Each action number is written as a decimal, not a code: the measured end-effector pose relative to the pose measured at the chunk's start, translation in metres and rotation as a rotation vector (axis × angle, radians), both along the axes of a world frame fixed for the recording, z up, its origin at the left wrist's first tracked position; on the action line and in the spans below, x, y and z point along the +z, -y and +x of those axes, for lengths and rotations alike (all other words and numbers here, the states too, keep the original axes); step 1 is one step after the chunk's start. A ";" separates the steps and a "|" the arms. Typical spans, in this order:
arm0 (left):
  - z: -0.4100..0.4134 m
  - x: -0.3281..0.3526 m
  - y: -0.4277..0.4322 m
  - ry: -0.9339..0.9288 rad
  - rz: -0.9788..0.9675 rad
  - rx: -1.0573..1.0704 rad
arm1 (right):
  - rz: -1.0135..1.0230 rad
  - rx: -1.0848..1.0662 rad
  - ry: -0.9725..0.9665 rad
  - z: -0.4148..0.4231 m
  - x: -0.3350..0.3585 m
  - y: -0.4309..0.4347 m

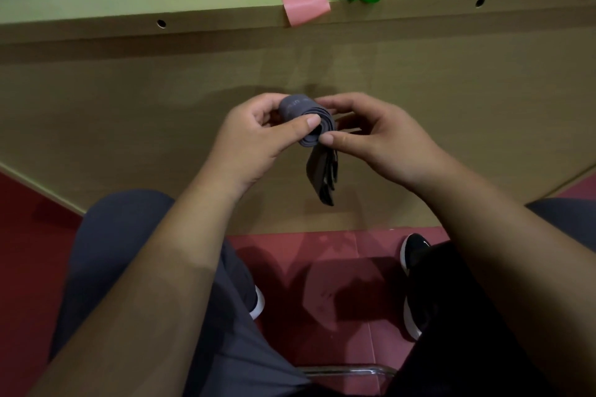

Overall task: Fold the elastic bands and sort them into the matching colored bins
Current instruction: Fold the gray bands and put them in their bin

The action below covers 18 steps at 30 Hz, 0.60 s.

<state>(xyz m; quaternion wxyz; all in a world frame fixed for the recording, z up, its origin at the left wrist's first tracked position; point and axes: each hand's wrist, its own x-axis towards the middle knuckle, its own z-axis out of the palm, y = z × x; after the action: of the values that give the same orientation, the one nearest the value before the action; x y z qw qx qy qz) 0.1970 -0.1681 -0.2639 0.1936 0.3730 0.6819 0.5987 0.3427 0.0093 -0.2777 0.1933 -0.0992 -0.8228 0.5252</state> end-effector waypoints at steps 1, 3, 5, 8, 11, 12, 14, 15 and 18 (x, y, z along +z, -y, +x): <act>0.000 -0.001 0.000 0.025 0.010 0.002 | 0.007 -0.013 -0.002 0.000 0.000 0.001; 0.001 -0.002 0.000 0.074 0.027 0.004 | 0.009 -0.040 -0.010 -0.001 -0.001 0.002; 0.003 -0.001 0.000 0.126 0.036 -0.012 | -0.008 -0.050 -0.017 -0.003 -0.001 0.002; 0.009 0.004 -0.002 0.286 0.067 -0.050 | -0.148 -0.002 -0.005 -0.001 0.002 0.001; 0.010 0.005 -0.003 0.344 0.083 -0.042 | -0.197 0.016 0.019 0.001 0.005 0.003; 0.009 0.003 -0.003 0.335 0.084 -0.037 | -0.209 0.026 0.023 0.002 0.005 0.004; 0.008 0.000 -0.003 0.323 0.085 -0.012 | -0.242 0.049 0.041 0.003 0.006 0.005; 0.009 -0.002 -0.003 0.325 0.085 0.005 | -0.258 0.057 0.053 0.004 0.008 0.005; 0.013 -0.003 -0.004 0.348 0.091 0.045 | -0.279 0.072 0.070 0.007 0.011 0.006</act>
<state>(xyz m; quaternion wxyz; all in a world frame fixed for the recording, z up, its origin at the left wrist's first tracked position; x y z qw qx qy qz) 0.2099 -0.1637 -0.2671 0.2783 0.2569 0.6183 0.6886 0.3497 0.0036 -0.2670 0.1298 -0.1141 -0.7510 0.6373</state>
